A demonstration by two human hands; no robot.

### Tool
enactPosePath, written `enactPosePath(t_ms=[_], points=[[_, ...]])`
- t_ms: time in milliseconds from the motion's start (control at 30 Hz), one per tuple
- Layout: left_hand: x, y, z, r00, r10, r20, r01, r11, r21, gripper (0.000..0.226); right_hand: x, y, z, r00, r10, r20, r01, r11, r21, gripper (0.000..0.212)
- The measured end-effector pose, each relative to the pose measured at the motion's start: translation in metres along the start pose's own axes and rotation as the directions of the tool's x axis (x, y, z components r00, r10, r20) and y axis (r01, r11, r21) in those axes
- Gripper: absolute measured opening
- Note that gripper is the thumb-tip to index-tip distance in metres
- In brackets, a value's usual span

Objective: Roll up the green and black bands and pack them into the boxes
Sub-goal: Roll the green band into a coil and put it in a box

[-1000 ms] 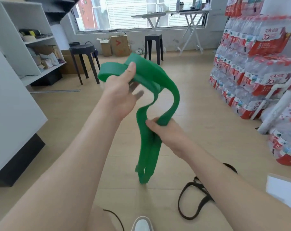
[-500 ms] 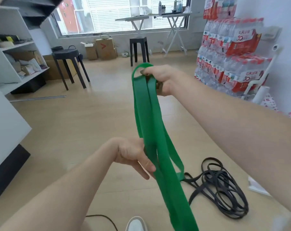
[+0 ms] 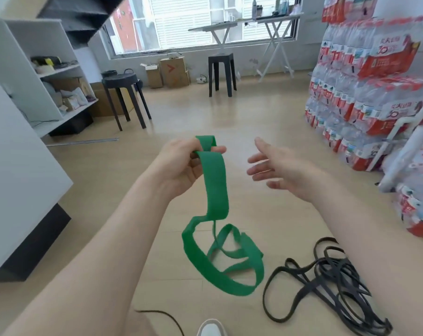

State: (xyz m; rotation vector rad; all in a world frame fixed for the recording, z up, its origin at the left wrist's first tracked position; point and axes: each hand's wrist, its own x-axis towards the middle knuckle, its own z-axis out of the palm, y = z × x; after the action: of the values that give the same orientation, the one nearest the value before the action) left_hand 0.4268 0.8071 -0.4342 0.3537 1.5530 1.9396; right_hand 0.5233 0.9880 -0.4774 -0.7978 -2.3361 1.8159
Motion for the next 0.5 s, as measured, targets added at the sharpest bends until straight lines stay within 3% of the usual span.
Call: enactPosePath(t_ms=[33,67,133,233,367,400,433,467,500], points=[[0.002,-0.001,0.001,1.0,0.009,-0.018,-0.009,1.0,-0.028,0.02,-0.013,0.01,0.008,0.977,0.001,0.212,-0.05,0.973,0.224,0.075],[0.004,-0.002,0.002,0.999,0.024,-0.034,-0.025,0.999,-0.039,0.018,-0.024,0.019,0.016,0.931,-0.048,0.361,-0.08,0.939,0.334,0.076],[0.007,-0.004,0.003,0.997,0.043,-0.065,-0.046,0.998,-0.047,0.016,-0.037,0.033,0.03,0.869,-0.175,0.463,-0.035,0.912,0.41,0.065],[0.013,-0.007,0.001,0.989,0.057,-0.139,-0.079,0.984,-0.162,0.014,-0.035,0.031,0.037,0.904,-0.244,0.35,0.104,0.921,0.374,0.031],[0.016,-0.005,-0.004,0.97,0.022,-0.241,-0.084,0.964,-0.251,0.013,-0.037,-0.002,0.025,0.937,-0.28,0.209,0.245,0.953,0.178,0.014],[0.015,-0.006,-0.009,0.962,-0.004,-0.274,-0.03,0.992,-0.12,0.017,-0.038,-0.011,0.019,0.936,-0.294,0.194,0.268,0.951,0.151,0.013],[0.014,-0.008,-0.015,0.956,-0.016,-0.294,0.069,0.983,0.172,0.025,-0.039,-0.019,0.012,0.936,-0.305,0.175,0.281,0.948,0.145,0.013],[0.012,-0.012,-0.023,0.959,-0.021,-0.284,0.179,0.819,0.545,0.035,-0.04,-0.025,0.006,0.939,-0.308,0.152,0.286,0.946,0.152,0.014],[0.011,-0.014,-0.03,0.963,0.005,-0.271,0.225,0.541,0.81,0.043,-0.04,-0.028,0.001,0.944,-0.307,0.118,0.286,0.944,0.166,0.013]])
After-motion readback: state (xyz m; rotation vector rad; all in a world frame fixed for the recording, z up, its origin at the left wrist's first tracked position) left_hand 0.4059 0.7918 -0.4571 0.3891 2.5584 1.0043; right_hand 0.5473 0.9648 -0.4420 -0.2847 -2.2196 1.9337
